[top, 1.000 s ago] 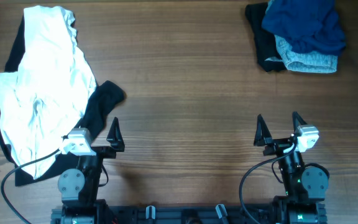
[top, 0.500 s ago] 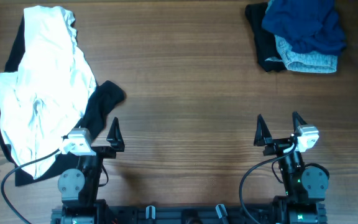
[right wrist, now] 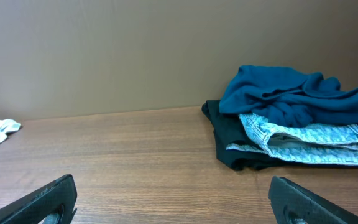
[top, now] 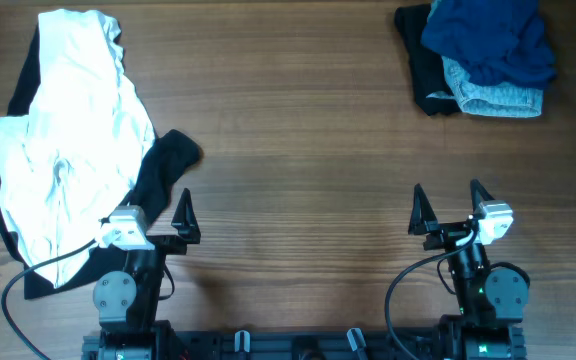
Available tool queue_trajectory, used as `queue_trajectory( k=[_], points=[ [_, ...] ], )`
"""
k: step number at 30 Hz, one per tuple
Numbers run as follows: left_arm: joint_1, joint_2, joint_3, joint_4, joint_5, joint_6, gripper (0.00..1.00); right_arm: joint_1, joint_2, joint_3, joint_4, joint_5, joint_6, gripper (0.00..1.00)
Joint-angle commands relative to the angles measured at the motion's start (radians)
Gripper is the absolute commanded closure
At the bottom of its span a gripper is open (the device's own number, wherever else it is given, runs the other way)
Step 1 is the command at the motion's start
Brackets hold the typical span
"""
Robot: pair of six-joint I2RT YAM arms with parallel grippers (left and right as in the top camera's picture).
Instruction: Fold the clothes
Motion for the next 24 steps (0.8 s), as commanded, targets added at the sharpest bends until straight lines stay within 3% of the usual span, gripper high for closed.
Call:
queue_trajectory(
  k=[1, 9, 16, 24],
  points=[
    [0.006, -0.005, -0.003, -0.005, -0.006, -0.006, 0.00, 0.003, -0.002, 0.000, 0.003, 0.005, -0.018, 0.00],
    [0.006, -0.005, -0.003, -0.005, -0.006, -0.007, 0.00, 0.003, -0.002, 0.001, 0.003, 0.049, -0.002, 0.00],
    [0.006, -0.005, -0.003, -0.004, -0.006, -0.013, 0.00, 0.003, -0.002, 0.001, 0.008, -0.072, 0.100, 0.00],
    [0.006, -0.005, 0.004, -0.006, 0.008, -0.158, 0.00, 0.003, 0.011, 0.019, 0.027, -0.156, 0.082, 0.00]
  ],
)
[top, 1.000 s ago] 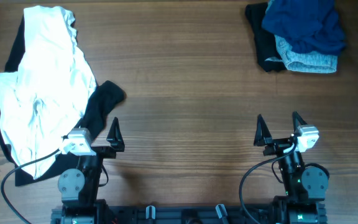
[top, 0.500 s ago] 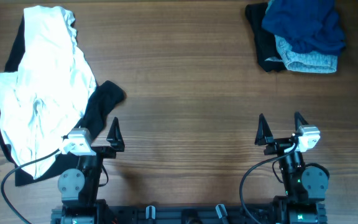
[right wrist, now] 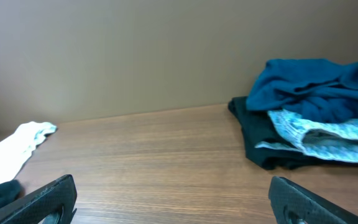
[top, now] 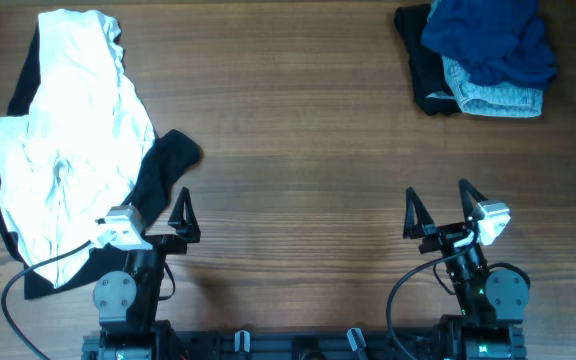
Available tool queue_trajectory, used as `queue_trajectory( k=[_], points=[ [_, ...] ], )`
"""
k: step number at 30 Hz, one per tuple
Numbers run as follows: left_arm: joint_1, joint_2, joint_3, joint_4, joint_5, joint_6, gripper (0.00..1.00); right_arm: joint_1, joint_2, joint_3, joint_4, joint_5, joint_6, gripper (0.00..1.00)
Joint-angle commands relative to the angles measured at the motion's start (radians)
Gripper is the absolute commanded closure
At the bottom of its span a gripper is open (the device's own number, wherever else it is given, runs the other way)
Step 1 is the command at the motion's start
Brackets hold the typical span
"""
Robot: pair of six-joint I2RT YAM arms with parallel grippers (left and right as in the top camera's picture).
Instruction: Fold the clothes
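A crumpled white garment [top: 68, 140] lies over a black one [top: 163, 165] at the table's left, seen also at the left edge of the right wrist view as white cloth [right wrist: 11, 149]. At the far right a pile [top: 483, 55] stacks dark blue cloth [right wrist: 319, 87] on light denim [right wrist: 322, 137] and a black garment [right wrist: 260, 140]. My left gripper [top: 158, 212] sits open at the near edge, beside the black cloth's corner. My right gripper [top: 436, 205] is open near the front right, nothing between its fingers [right wrist: 48, 199].
The wooden table [top: 298, 150] stretches between the two heaps. Both arm bases stand at the near edge with cables looping beside them. A plain brown wall rises behind the table in the right wrist view.
My right gripper has turned slightly to the left; its view now takes in the white cloth and the pile sits further right. The left gripper and the clothes have not moved.
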Motion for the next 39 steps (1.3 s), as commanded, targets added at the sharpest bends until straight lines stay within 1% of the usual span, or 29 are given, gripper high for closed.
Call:
queue_trajectory(
  k=[1, 4, 7, 8, 11, 14, 17, 19, 21, 23, 26, 27, 30, 34, 35, 39],
  points=[
    [0.006, -0.005, 0.013, -0.013, 0.013, -0.069, 0.00, 0.003, 0.018, 0.027, 0.015, -0.058, -0.018, 0.00],
    [0.006, -0.001, 0.071, -0.064, 0.012, -0.069, 0.00, 0.003, 0.064, 0.081, 0.015, -0.063, -0.071, 0.00],
    [0.006, 0.040, 0.168, -0.144, -0.006, -0.069, 0.00, 0.003, 0.162, 0.162, 0.014, -0.067, -0.093, 0.00],
    [0.007, 0.060, 0.203, -0.170, -0.014, -0.068, 0.00, 0.003, 0.208, 0.196, 0.015, -0.072, -0.093, 0.00],
    [0.006, 0.159, 0.339, -0.260, -0.041, 0.010, 0.00, 0.003, 0.381, 0.324, 0.014, -0.106, -0.094, 0.00],
    [0.006, 0.311, 0.531, -0.383, -0.143, 0.011, 0.00, 0.003, 0.579, 0.488, -0.014, -0.173, -0.093, 0.00],
    [0.006, 0.497, 0.756, -0.538, -0.167, 0.023, 0.00, 0.003, 0.799, 0.695, -0.100, -0.251, -0.094, 0.00],
    [0.007, 0.640, 0.909, -0.664, -0.167, 0.030, 0.00, 0.003, 0.936, 0.838, -0.209, -0.277, -0.108, 0.00],
    [0.008, 0.775, 1.040, -0.781, -0.175, 0.029, 0.00, 0.003, 1.063, 0.976, -0.343, -0.299, -0.178, 0.00],
    [0.018, 0.892, 1.143, -0.877, -0.179, 0.030, 0.00, 0.003, 1.146, 1.069, -0.452, -0.298, -0.225, 0.00],
    [0.068, 1.076, 1.297, -1.003, -0.190, 0.054, 0.00, 0.003, 1.294, 1.215, -0.635, -0.298, -0.302, 0.00],
    [0.090, 1.134, 1.331, -1.010, -0.189, 0.068, 0.00, 0.003, 1.332, 1.239, -0.661, -0.298, -0.302, 0.00],
    [0.170, 1.260, 1.353, -0.961, -0.177, 0.068, 0.00, 0.003, 1.397, 1.242, -0.633, -0.300, -0.285, 0.00],
    [0.281, 1.376, 1.353, -0.899, -0.174, 0.068, 0.00, 0.003, 1.451, 1.242, -0.618, -0.299, -0.113, 0.00],
    [0.312, 1.414, 1.353, -0.868, -0.174, 0.068, 0.00, 0.003, 1.464, 1.242, -0.616, -0.299, -0.090, 0.00],
    [0.378, 1.537, 1.353, -0.793, -0.174, 0.067, 0.00, 0.004, 1.501, 1.242, -0.614, -0.298, -0.119, 0.01]
  ],
)
